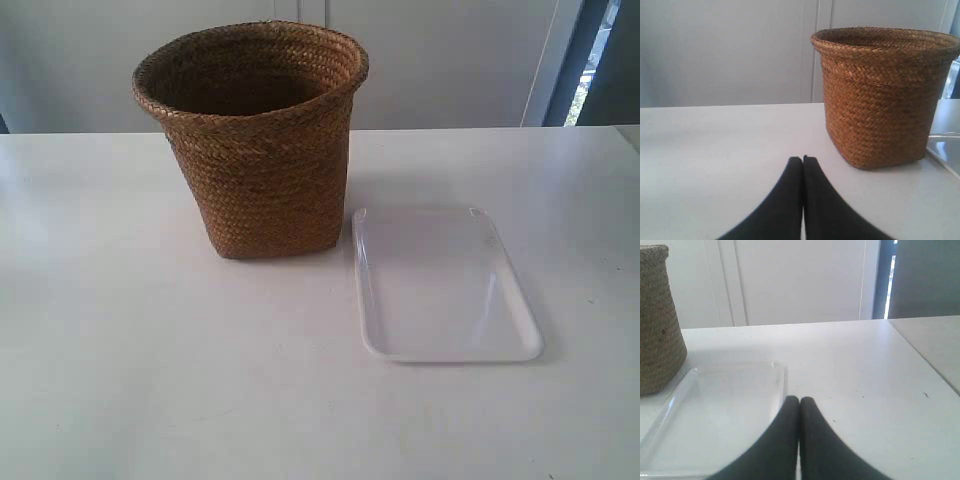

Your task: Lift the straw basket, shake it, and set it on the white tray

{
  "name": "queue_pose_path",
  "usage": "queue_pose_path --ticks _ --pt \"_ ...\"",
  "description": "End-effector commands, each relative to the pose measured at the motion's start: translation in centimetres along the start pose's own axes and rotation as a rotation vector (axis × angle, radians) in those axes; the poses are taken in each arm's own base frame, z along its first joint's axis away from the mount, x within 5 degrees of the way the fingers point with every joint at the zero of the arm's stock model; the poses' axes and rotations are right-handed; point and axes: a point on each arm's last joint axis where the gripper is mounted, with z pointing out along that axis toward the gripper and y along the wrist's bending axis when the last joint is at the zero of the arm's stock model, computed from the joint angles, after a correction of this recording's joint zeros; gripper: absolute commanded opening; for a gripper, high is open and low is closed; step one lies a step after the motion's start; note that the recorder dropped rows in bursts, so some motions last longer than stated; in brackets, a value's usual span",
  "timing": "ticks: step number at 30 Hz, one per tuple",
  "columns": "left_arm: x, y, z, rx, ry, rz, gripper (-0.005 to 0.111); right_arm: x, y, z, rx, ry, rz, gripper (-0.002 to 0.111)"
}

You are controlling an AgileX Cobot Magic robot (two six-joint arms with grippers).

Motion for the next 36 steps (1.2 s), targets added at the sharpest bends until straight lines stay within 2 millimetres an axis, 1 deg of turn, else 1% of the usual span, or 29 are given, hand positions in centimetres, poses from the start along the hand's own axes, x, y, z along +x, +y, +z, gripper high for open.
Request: queue_pose_path --ticks 1,12,14,16,19,22,26,29,32,34,36 --pt "-0.6 0.7 -0.1 -0.076 -0.071 0.059 0.000 0.2 -0.1 0.0 0.008 -0.002 -0.002 0.000" --pt "-0.9 1.0 -0.1 -0.109 -0.107 0.057 0.000 0.1 -0.1 0.0 0.007 -0.011 -0.002 0.000" --pt "-0.9 0.9 -0.1 -0.106 -0.105 0.045 0.000 0.0 -0.1 0.0 0.010 -0.016 -0.042 0.000" --pt "-0.7 0.8 -0.1 -0.088 -0.090 -0.013 0.000 0.0 -0.1 0.0 0.010 -0.022 -0.073 0.000" --pt "-0.6 0.7 -0.1 -0.075 -0.084 -0.118 0.000 -0.5 0.0 0.0 0.003 -0.079 -0.063 0.000" --pt "-0.6 0.7 -0.1 -0.071 -0.085 -0.186 0.000 -1.7 0.1 -0.2 -0.018 -0.212 0.028 0.000" --pt "-0.6 0.7 -0.1 -0.069 -0.087 -0.217 0.000 -3.4 0.3 -0.7 -0.056 -0.405 0.094 0.000" --pt "-0.6 0.7 -0.1 -0.068 -0.088 -0.251 0.000 -3.9 0.4 -1.0 -0.069 -0.463 0.111 0.000" --pt "-0.7 0.7 -0.1 -0.064 -0.095 -0.348 0.000 -4.4 0.4 -1.2 -0.082 -0.520 0.129 0.000" --pt "-0.8 0.7 -0.1 -0.056 -0.101 -0.453 0.000 -4.8 0.4 -1.5 -0.113 -0.573 0.229 0.000" --pt "-1.1 0.6 -0.1 -0.043 -0.109 -0.574 0.000 -5.4 0.2 -1.9 -0.177 -0.649 0.431 0.000"
